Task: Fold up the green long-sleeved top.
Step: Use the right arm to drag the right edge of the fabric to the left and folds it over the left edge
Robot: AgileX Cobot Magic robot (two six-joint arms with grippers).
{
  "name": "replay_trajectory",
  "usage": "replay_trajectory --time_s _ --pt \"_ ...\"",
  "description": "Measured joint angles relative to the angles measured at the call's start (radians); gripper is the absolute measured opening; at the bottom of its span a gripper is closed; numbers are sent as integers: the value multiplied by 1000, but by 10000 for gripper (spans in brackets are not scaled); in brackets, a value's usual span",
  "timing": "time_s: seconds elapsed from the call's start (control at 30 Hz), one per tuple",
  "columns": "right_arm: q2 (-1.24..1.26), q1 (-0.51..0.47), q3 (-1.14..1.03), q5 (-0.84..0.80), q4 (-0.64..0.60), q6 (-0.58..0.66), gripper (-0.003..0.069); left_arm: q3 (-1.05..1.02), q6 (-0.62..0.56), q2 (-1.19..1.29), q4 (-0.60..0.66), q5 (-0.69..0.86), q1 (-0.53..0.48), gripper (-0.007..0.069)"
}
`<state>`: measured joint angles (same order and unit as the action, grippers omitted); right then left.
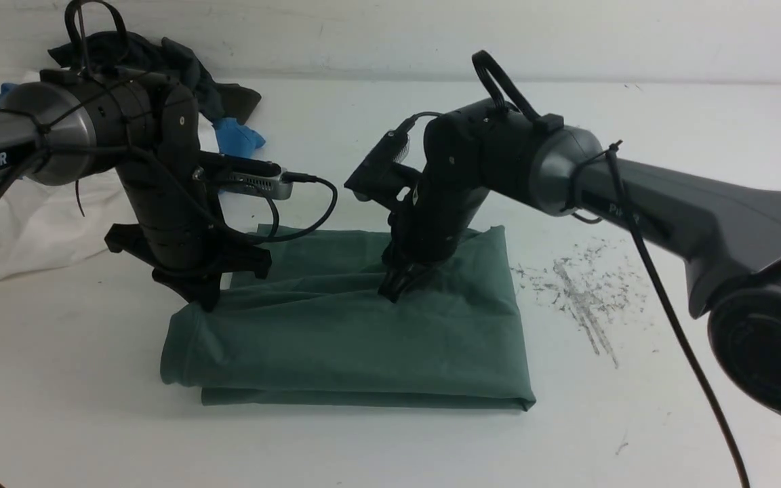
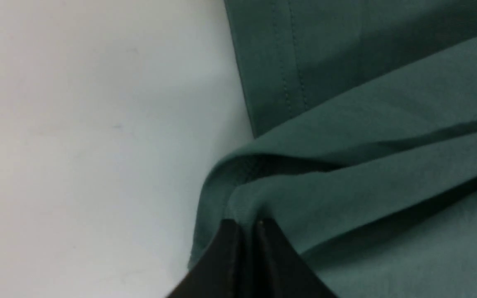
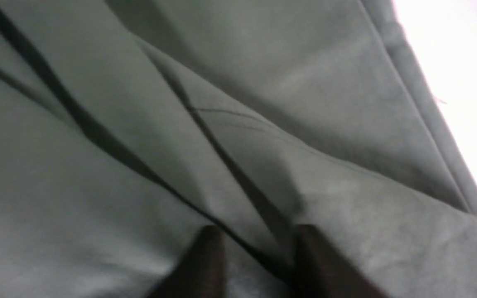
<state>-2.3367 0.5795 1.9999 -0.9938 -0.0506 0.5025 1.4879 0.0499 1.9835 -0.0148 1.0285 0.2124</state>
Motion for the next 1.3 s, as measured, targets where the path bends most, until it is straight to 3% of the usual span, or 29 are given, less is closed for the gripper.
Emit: replay_trajectory --time_s 0.03,0.13,0.6,1.07,1.3 --pt "0 0 0 -1 1 -4 67 0 0 -1 0 1 0 16" --pt "0 0 0 -6 4 -15 8 0 0 -16 0 9 0 16" --pt "76 0 1 -38 96 -100 2 0 1 -131 15 20 1 16" --pt "76 1 2 184 147 -153 2 0 21 -131 -7 -68 1 16" --pt "46 1 2 282 147 -154 2 0 127 -87 -111 -93 0 33"
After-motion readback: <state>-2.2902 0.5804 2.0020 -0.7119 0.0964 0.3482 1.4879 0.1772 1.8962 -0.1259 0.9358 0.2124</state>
